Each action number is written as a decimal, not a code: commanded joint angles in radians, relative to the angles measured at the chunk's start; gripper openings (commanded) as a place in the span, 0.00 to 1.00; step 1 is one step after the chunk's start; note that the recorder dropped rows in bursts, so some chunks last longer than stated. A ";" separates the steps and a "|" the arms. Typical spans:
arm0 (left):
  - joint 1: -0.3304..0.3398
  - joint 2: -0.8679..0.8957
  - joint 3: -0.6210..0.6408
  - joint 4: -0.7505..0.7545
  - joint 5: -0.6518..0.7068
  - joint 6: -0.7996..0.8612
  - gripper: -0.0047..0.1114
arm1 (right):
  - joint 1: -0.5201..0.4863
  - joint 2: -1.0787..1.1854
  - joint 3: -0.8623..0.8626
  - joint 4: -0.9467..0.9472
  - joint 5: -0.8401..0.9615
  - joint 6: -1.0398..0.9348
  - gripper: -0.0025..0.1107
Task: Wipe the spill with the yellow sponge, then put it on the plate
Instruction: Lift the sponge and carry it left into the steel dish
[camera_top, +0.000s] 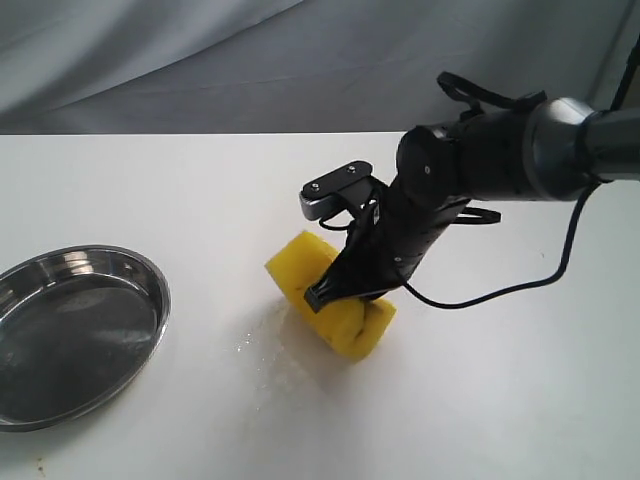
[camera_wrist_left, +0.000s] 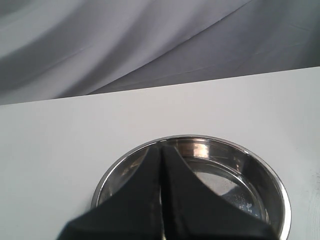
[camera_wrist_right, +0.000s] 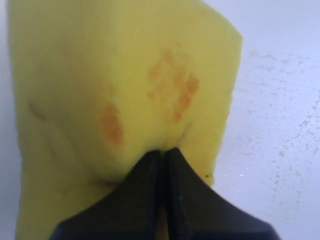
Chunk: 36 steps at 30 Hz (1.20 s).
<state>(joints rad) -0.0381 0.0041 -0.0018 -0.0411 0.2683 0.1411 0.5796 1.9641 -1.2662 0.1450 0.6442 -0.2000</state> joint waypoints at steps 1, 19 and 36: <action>-0.002 -0.004 0.002 -0.002 -0.007 -0.001 0.04 | -0.011 0.007 -0.093 -0.003 0.130 -0.002 0.02; -0.002 -0.004 0.002 -0.002 -0.007 -0.001 0.04 | 0.031 -0.101 -0.126 0.145 0.122 -0.189 0.02; -0.002 -0.004 0.002 -0.002 -0.007 -0.001 0.04 | 0.331 -0.086 -0.160 0.317 -0.274 -0.346 0.02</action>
<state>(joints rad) -0.0381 0.0041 -0.0018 -0.0411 0.2683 0.1411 0.8683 1.8478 -1.3990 0.4442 0.4494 -0.5293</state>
